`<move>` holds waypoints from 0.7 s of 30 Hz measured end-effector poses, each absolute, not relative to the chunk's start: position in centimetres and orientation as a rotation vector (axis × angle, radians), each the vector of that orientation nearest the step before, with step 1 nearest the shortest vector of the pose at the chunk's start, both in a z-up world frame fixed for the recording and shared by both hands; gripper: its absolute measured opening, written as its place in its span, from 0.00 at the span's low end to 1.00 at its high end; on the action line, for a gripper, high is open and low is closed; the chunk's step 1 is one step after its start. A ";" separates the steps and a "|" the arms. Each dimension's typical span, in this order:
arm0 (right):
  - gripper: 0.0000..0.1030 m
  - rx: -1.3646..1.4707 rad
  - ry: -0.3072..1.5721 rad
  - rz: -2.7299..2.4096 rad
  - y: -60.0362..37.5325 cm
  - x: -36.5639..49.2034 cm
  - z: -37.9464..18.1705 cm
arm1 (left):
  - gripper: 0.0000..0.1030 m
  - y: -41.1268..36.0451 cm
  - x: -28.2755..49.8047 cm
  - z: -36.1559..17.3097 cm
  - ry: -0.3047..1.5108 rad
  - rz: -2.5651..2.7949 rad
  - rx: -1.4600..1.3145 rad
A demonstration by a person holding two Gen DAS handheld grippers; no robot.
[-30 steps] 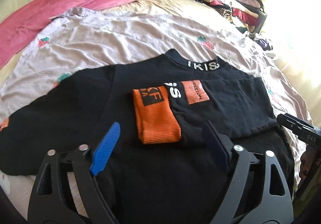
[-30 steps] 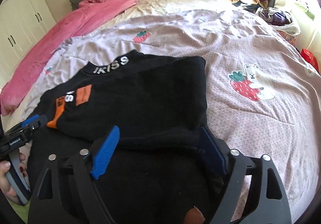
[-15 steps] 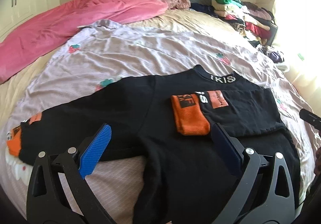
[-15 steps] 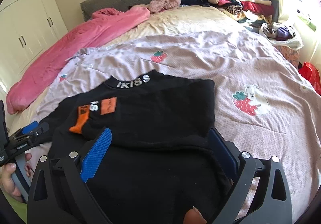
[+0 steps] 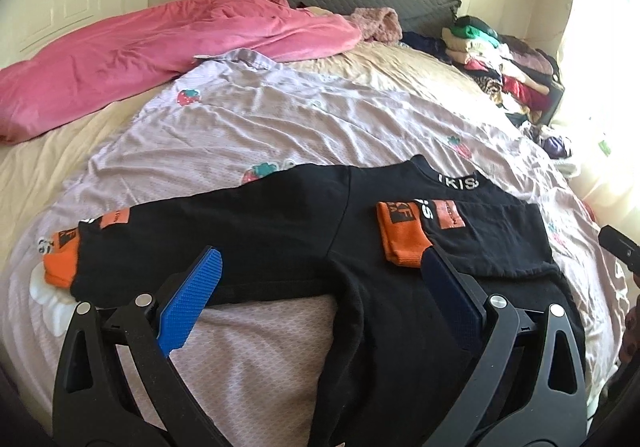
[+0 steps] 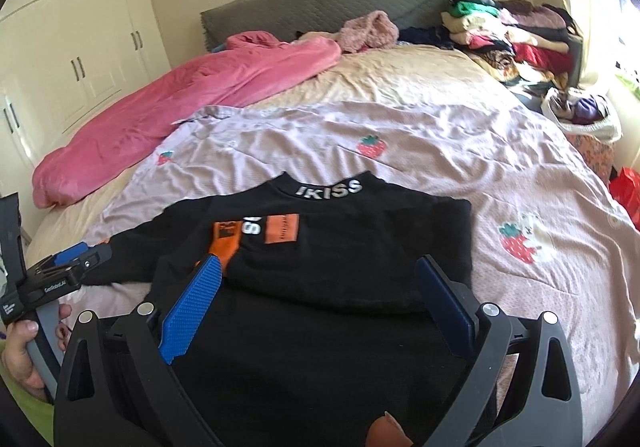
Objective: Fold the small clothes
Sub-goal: 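Move the left gripper to the other sleeve's orange cuff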
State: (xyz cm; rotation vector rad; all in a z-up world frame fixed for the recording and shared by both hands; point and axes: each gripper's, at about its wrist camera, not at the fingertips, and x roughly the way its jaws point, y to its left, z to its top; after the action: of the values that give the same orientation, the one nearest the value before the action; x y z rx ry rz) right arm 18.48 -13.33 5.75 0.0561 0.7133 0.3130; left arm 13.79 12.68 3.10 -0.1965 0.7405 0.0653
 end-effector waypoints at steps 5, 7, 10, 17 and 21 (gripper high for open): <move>0.94 0.026 0.690 0.357 -11.0 17.9 6.7 | 0.91 13.7 12.9 3.6 0.719 0.094 -0.201; 0.94 0.012 0.683 0.372 -10.1 17.7 6.9 | 0.91 14.2 12.6 3.7 0.711 0.114 -0.200; 0.94 -0.009 0.674 0.401 -8.6 17.5 7.2 | 0.91 14.9 12.2 3.9 0.694 0.160 -0.180; 0.96 -0.053 0.657 0.452 -5.4 17.7 7.5 | 0.91 17.5 11.8 3.6 0.674 0.244 -0.183; 0.96 -0.076 0.659 0.483 -3.2 18.1 7.2 | 0.91 19.5 11.7 2.8 0.677 0.296 -0.215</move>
State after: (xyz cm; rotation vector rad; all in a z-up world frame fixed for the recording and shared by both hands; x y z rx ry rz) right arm 18.11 -3.17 7.18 -0.0755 0.6588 0.4832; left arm 11.70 19.47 2.82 -0.2146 0.6772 0.2957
